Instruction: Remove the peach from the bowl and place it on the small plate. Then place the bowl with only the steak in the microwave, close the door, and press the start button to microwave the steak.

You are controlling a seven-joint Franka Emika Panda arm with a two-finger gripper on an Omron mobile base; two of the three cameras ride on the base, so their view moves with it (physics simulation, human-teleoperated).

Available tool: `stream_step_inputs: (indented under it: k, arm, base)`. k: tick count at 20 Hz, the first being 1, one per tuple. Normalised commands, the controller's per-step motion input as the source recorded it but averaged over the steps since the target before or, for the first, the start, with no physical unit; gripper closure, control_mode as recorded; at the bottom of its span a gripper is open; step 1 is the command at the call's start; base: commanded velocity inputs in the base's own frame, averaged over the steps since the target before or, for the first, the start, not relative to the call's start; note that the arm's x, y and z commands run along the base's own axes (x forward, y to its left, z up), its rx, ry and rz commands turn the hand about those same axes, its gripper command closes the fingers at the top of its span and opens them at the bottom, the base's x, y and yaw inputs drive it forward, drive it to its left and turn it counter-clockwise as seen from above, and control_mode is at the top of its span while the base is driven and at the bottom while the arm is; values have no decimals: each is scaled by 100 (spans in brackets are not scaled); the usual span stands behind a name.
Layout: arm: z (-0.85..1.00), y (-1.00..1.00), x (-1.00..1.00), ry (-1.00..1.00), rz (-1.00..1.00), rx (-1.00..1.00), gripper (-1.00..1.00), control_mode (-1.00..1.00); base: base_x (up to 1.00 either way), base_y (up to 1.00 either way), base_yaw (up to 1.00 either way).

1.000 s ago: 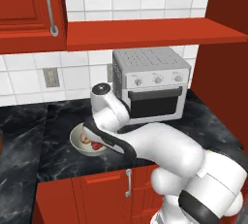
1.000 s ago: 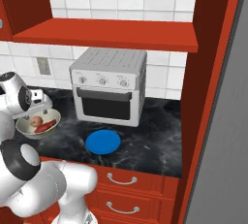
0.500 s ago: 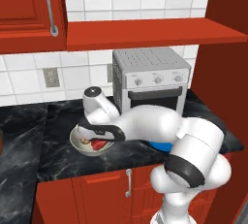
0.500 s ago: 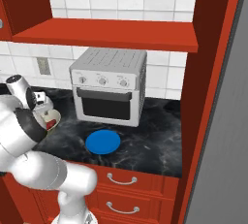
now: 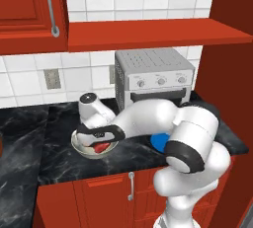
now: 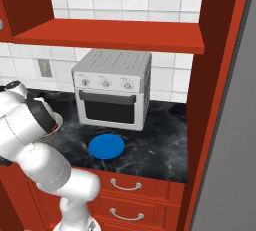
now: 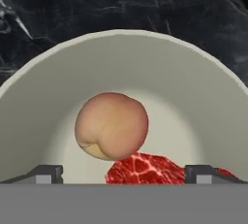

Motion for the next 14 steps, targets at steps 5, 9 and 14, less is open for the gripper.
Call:
stream_step_inputs:
  k: [5,9,14]
  arm:
    - [-40,0,12,1,8,0,-100,-100]
    - [-27,12,31,0,6,0,-100,-100]
    - [-26,25,34,3,2,0,-100,-100]
  base:
    - [0,0,0]
    - [0,0,0]
    - [0,0,0]
